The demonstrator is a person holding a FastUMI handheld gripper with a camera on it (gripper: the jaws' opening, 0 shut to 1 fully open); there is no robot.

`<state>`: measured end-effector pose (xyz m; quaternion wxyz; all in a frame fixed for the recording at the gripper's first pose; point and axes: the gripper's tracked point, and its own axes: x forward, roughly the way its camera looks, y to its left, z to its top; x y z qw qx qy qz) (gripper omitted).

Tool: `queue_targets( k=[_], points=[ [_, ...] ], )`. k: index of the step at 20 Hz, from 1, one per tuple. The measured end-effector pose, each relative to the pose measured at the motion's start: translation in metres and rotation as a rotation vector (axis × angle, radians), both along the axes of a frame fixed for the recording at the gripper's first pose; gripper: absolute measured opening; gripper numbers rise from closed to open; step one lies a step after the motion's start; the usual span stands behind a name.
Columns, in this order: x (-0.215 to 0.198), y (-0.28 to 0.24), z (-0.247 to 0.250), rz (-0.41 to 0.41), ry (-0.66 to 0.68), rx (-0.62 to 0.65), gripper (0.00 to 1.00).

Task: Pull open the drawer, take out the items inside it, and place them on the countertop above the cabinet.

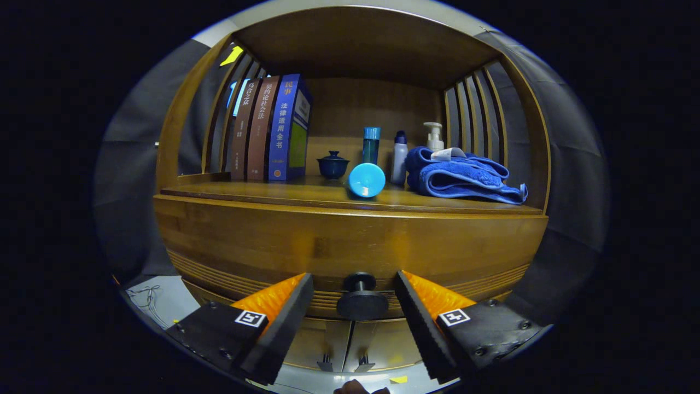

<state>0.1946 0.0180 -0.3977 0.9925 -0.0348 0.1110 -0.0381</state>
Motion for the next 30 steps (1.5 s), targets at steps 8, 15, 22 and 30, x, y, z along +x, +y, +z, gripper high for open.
queue_targets(
  k=[8, 15, 22, 30],
  points=[
    [-0.019, -0.003, 0.125, 0.017, -0.124, -0.030, 0.99],
    [-0.062, 0.004, 0.249, 0.046, -0.220, 0.033, 0.99],
    [-0.122, -0.003, 0.336, 0.051, -0.303, 0.026, 0.99],
    [-0.204, 0.016, 0.416, 0.099, -0.326, 0.030, 0.98]
  ],
)
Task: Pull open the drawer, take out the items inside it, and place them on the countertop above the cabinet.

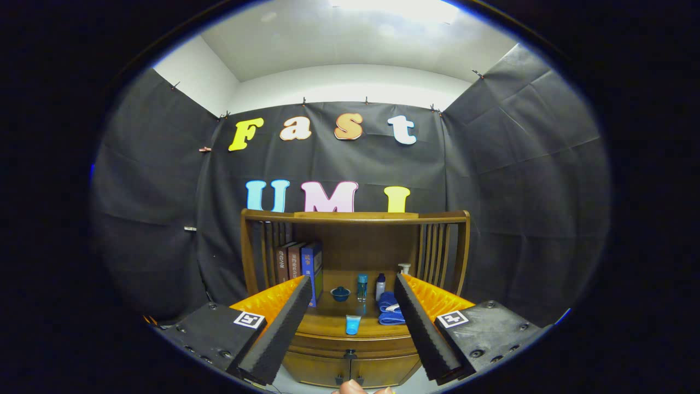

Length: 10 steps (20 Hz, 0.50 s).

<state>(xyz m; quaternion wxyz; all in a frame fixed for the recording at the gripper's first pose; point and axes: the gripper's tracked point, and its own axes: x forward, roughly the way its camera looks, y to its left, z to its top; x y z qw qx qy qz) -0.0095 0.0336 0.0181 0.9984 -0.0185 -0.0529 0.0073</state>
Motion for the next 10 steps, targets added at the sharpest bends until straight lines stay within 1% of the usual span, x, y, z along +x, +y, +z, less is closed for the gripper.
queue_targets(
  k=[3, 10],
  points=[
    [-0.026, 0.005, 0.019, 0.011, -0.029, -0.013, 0.98],
    [-0.074, 0.006, 0.030, 0.002, -0.077, -0.006, 0.98]
  ],
)
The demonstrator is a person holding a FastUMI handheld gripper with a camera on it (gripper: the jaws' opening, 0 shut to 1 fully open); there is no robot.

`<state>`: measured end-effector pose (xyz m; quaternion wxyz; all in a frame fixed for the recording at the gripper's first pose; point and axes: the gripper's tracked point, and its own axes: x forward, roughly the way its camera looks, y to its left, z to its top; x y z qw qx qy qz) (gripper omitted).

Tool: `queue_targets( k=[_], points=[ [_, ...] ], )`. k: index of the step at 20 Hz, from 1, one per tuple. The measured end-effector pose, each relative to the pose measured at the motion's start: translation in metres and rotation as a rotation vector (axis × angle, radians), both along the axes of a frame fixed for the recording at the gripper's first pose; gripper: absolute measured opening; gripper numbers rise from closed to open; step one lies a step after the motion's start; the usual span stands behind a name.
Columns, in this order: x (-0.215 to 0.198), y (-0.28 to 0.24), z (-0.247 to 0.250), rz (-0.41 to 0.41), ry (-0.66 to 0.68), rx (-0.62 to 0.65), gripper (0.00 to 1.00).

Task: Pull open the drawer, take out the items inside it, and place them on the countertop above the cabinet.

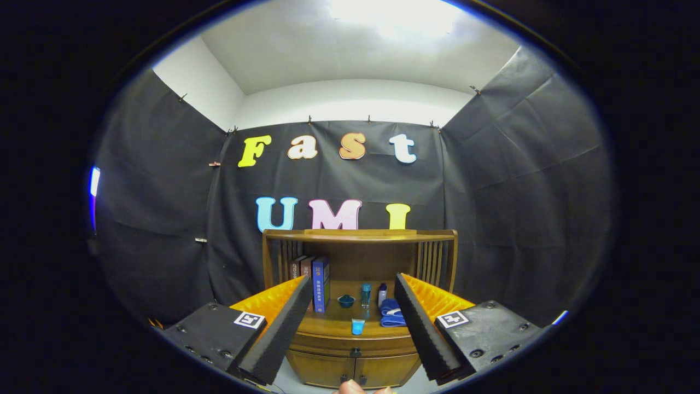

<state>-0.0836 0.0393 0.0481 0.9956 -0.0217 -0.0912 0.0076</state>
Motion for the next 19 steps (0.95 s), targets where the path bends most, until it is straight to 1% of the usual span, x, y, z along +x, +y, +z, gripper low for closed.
queue_targets(
  k=[5, 10, 19],
  points=[
    [-0.026, 0.003, 0.015, 0.004, -0.028, 0.011, 0.98],
    [-0.041, 0.013, 0.016, 0.039, -0.025, 0.018, 0.98],
    [-0.050, 0.008, 0.008, 0.033, -0.008, 0.032, 0.98]
  ],
)
